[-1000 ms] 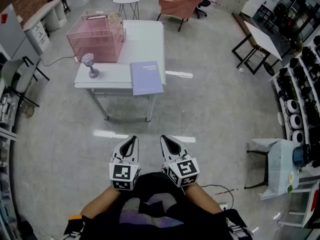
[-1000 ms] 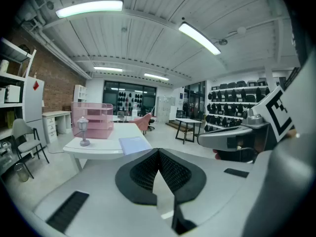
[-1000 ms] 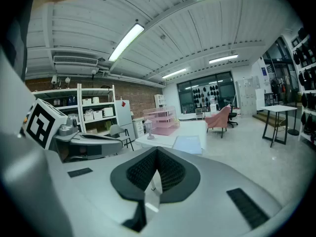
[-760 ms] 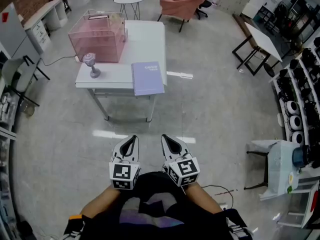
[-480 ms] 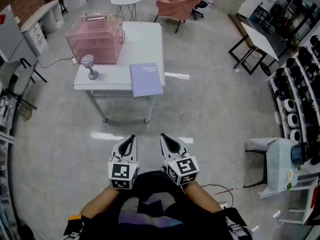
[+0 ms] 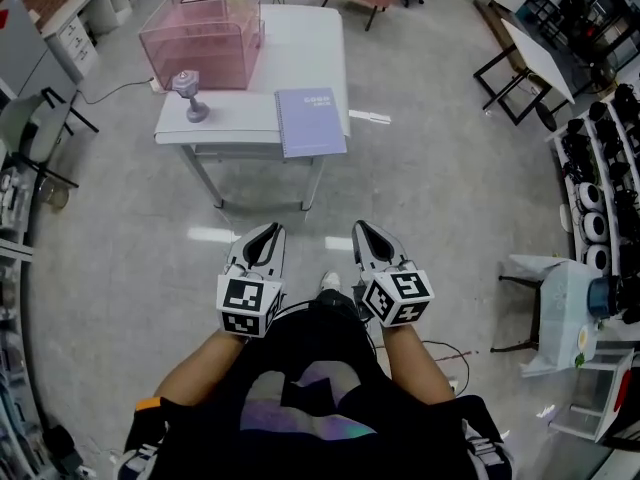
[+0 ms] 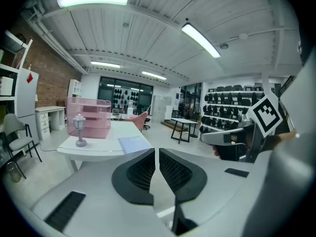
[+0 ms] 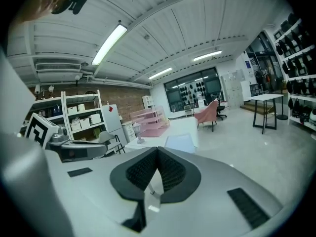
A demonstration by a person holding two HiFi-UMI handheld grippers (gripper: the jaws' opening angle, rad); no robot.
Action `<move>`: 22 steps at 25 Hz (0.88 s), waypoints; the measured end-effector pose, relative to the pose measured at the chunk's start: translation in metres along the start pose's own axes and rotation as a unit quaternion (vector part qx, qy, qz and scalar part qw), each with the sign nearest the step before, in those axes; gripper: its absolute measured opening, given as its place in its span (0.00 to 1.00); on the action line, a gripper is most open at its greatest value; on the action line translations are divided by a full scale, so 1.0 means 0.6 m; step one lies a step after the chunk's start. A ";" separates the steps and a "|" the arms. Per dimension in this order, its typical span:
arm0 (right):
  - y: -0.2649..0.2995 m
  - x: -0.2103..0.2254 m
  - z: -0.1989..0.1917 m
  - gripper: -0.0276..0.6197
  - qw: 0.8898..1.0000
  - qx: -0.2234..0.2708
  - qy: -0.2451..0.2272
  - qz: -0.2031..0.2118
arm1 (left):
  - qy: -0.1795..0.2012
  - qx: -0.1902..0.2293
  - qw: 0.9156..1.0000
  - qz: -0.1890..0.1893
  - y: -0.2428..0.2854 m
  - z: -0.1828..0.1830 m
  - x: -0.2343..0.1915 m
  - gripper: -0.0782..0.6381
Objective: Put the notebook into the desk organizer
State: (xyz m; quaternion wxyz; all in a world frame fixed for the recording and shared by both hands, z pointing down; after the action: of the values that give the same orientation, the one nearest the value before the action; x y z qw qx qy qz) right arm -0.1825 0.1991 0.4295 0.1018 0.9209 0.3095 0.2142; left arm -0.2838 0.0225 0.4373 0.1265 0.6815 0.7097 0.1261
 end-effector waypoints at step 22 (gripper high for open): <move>0.389 0.270 -0.005 0.34 0.973 -0.121 0.197 0.006 | -0.191 -0.134 0.972 0.003 0.370 -0.047 -0.209 0.41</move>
State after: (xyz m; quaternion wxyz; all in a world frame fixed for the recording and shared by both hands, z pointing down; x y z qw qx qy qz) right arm 0.0551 0.1147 0.5607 0.1478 0.8430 0.2902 0.4280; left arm -0.0810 -0.0942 0.5427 0.3497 0.6718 0.6471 0.0876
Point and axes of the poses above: the fingertips, and each gripper's own axes: y forward along the fingers, x to its right, z out of its top, the point moved 6 cm from there along -y, backward along the fingers, and after that the axes turned 6 degrees about y, right-handed, at the moved point
